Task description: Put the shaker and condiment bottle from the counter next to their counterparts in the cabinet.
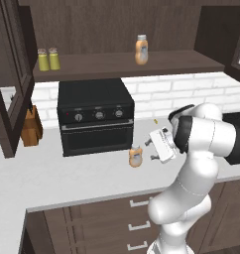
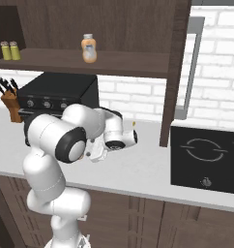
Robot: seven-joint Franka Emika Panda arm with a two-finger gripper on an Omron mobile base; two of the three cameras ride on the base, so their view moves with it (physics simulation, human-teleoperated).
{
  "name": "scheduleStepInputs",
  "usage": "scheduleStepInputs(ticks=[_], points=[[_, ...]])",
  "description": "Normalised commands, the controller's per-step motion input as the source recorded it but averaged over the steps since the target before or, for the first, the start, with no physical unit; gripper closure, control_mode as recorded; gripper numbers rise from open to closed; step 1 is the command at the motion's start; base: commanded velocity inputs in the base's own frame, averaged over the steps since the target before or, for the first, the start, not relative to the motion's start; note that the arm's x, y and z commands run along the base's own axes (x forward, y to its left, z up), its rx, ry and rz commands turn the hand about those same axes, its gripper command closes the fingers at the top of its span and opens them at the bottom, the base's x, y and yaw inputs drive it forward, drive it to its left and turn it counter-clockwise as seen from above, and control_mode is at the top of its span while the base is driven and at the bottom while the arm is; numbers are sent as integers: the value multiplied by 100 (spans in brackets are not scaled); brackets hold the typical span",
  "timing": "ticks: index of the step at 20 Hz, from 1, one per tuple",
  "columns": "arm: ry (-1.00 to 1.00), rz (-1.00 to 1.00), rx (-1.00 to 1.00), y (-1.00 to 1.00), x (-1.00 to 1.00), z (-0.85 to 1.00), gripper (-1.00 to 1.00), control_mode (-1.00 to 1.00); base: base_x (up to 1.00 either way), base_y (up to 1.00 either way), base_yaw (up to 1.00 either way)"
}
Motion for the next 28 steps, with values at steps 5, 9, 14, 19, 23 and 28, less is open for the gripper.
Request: scheduleStepInputs(ticks=[5,9,14,19,23,28], points=[[0,0,0,19,-10,-12,-100,-100,0,0,0],[0,0,0,19,-1,-6,-100,-100,0,0,0],[5,0,0,16,4,-5,-100,-100,0,0,0],[9,0,0,23,20,-17,-100,-100,0,0,0],[8,0,0,25,18,-21,-100,-100,0,0,0],[5,0,0,28,8,-17,100,-100,0,0,0]])
